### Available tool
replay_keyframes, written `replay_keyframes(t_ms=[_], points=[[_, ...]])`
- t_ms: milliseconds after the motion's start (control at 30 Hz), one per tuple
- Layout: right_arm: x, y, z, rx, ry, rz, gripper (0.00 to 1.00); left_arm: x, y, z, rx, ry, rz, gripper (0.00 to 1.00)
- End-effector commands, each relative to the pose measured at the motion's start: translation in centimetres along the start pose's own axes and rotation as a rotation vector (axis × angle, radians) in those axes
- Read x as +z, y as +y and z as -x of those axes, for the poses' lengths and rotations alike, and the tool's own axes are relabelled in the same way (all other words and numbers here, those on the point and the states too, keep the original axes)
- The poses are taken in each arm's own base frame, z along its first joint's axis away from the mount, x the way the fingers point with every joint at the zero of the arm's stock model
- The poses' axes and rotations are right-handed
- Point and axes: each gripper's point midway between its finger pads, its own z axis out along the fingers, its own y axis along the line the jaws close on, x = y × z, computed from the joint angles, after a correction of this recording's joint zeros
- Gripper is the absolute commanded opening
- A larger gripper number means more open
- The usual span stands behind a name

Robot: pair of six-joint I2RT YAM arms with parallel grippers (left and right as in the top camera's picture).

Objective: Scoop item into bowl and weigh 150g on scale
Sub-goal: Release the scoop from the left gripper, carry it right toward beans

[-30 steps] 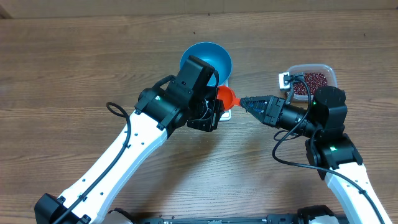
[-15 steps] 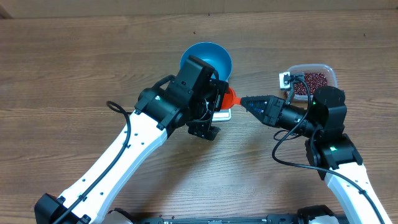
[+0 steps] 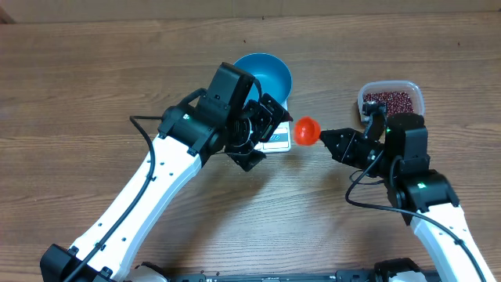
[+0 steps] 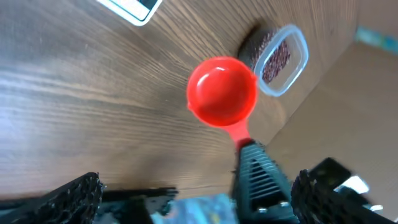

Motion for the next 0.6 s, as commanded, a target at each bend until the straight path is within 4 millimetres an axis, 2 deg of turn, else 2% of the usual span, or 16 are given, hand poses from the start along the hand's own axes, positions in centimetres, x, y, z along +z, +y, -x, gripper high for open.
replay_keyframes(t_ms=[0,167,300,400,467,567], points=[[-2.9,2.2,3.9,-0.105,-0.134,-0.059,0.04,-0.4,-0.6,-0.2,0.261,0.014,-0.02,1.0],[-6.2,2.8,5.9,-0.108,-0.217,-0.171,0.04,-0.4,-0.5,0.3,0.456,-0.018,-0.008,0.98],[-8.1,3.2,6.8,-0.109,-0.253,-0.226,0.04,-0.5,0.0,1.8,0.628,-0.095,0.042,0.87],[-9.1,3.1,7.1,-0.114,-0.263,-0.266,0.04,-0.7,1.0,3.2,0.782,-0.153,0.127,0.81],[-9.6,2.8,7.3,-0.113,-0.277,-0.298,0.04,-1.2,2.2,4.5,0.884,-0.202,0.226,0.74],[-9.7,2.6,7.3,-0.11,-0.276,-0.307,0.04,-1.7,3.5,5.5,0.931,-0.232,0.316,0.75]])
